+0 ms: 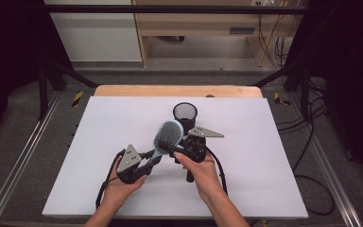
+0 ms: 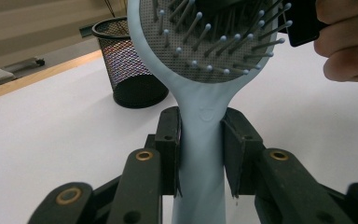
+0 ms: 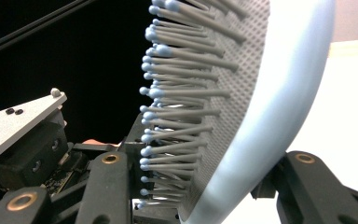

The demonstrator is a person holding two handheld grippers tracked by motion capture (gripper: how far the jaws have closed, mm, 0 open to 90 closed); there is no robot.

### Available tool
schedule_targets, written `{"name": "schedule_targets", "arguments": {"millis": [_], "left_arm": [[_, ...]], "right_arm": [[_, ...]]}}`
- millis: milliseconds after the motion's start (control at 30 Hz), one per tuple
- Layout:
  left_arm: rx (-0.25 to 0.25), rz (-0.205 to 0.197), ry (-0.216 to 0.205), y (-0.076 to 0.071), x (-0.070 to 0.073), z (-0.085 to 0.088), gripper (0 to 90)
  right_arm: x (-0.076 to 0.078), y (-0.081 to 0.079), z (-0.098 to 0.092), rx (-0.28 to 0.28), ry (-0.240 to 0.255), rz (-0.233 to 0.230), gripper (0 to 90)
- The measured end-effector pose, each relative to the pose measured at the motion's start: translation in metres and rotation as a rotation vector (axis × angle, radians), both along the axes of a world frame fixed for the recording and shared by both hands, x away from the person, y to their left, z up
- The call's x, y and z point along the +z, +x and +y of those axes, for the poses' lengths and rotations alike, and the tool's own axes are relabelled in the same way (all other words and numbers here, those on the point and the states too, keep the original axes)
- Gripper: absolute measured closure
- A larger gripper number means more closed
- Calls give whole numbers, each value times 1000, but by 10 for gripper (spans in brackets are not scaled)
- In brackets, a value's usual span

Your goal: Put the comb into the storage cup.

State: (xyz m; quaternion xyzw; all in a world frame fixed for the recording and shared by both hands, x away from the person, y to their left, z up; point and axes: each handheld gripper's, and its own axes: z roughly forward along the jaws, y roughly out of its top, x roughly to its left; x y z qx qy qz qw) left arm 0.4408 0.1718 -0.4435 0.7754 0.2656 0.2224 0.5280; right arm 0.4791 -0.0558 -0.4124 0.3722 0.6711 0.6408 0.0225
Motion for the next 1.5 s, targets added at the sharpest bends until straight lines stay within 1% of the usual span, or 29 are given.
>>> {"name": "schedule_targets", "arguments": {"millis": [267, 333, 900, 1300, 1367, 1467, 1500], "left_arm": [[5, 1, 3, 0, -1, 0, 693], [5, 2, 3, 1, -1, 0, 693], [8, 7, 2, 3, -2, 1, 691], [21, 13, -13, 4, -3, 3, 678], [26, 18, -24, 4, -3, 4, 663], [29, 10, -34, 4, -2, 5, 628], [29, 8, -37, 3, -1, 6, 628]], "right_arm": [[0, 0, 1, -2, -4, -4, 542], [0, 0, 1, 1, -9, -12, 545], [0, 0, 4, -9, -11, -4, 549], [-1, 2, 5, -22, 0, 3, 548], [-1, 3, 5, -27, 2, 5, 549], [-1, 6, 1, -52, 10, 11, 549], [-1, 6, 1, -52, 10, 11, 549]]}}
